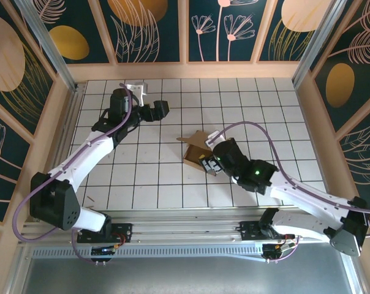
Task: Fold the paper box
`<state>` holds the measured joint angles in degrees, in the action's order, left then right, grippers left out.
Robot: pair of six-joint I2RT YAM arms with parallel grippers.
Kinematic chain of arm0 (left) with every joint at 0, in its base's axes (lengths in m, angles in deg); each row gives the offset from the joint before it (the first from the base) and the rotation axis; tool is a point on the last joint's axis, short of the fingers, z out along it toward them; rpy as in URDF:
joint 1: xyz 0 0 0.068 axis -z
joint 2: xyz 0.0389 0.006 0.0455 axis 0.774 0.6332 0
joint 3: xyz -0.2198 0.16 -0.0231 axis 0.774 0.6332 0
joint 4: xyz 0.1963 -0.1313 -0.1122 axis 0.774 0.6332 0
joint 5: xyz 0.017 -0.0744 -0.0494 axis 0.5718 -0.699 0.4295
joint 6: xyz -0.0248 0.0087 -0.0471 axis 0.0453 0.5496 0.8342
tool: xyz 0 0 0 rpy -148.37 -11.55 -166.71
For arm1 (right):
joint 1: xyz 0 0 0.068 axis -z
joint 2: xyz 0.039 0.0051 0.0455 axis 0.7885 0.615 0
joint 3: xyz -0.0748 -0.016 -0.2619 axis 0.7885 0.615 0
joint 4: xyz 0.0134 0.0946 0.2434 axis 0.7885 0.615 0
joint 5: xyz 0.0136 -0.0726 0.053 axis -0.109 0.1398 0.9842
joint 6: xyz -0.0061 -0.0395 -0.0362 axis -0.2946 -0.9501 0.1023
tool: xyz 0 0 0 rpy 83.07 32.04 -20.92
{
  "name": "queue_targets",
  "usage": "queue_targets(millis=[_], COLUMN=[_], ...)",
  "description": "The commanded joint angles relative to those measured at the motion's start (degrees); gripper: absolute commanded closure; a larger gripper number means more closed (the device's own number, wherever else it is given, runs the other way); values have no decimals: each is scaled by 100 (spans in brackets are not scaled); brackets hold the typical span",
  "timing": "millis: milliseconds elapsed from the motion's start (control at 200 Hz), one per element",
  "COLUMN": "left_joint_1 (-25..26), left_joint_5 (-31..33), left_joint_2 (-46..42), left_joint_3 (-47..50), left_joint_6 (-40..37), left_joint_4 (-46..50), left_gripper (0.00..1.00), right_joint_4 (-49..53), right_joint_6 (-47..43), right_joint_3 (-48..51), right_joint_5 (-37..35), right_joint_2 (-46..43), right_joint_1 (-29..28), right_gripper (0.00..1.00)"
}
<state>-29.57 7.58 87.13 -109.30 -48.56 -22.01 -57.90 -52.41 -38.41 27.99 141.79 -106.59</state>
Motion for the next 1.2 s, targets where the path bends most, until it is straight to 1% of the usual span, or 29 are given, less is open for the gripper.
queue_targets(millis=[0,45,90,160,200,290,370,516,561,576,626,681,701,756,811,926,1016,1106,1161,1196], left_joint_1=[8,4,10,9,4,4,8,13,14,13,18,12,14,14,15,13,12,12,17,4], left_joint_5=[-113,-159,-245,-431,-514,-726,-789,-772,-736,-718,-622,-403,-307,47,509,1112,1288,1358,1445,1486], left_joint_2=[-128,-150,-168,-169,-169,-127,-56,35,27,18,-21,-98,-129,-221,-309,-449,-536,-560,-563,-554], left_joint_3=[332,444,568,737,800,1065,1259,1548,1594,1611,1645,1654,1658,1651,1679,1732,1844,1971,2042,2087], left_joint_6=[-267,-212,-162,-87,-44,89,257,315,302,294,280,280,284,328,499,931,1270,1521,1704,1798], left_joint_4=[13,-28,-97,-220,-290,-516,-706,-861,-845,-837,-790,-707,-684,-581,-513,-431,-457,-470,-410,-387], left_gripper=[6,6,6,6,6,6,6,6,6,6,6,6,6,6,6,7,8,8,9,10], right_joint_4=[-183,-272,-336,-493,-535,-508,-484,-508,-542,-556,-602,-702,-749,-902,-1073,-1104,-1168,-1186,-1226,-1312], right_joint_6=[-853,-975,-1131,-1631,-1937,-2421,-2960,-3885,-4219,-4343,-4734,-5170,-5311,-5771,-6166,-6909,-7443,-7685,-7799,-7820], right_joint_3=[83,189,277,445,489,394,301,205,196,197,175,144,131,85,-26,-609,-1063,-1552,-1756,-1836], right_joint_5=[-262,174,466,680,943,1534,2106,2560,2566,2699,2797,2904,2947,3038,3149,3672,3960,4274,4412,4485], right_joint_2=[-70,-115,-143,-205,-209,-87,68,378,453,481,553,656,694,836,1051,1742,2387,2993,3224,3330], right_joint_1=[501,829,1066,1229,1328,1710,2095,2287,2290,2290,2285,2290,2457,2554,2645,2825,2851,2853,2855,2850], right_gripper=[10,14,19,25,29,44,57,74,79,81,85,87,87,88,89,92,92,93,90,81])
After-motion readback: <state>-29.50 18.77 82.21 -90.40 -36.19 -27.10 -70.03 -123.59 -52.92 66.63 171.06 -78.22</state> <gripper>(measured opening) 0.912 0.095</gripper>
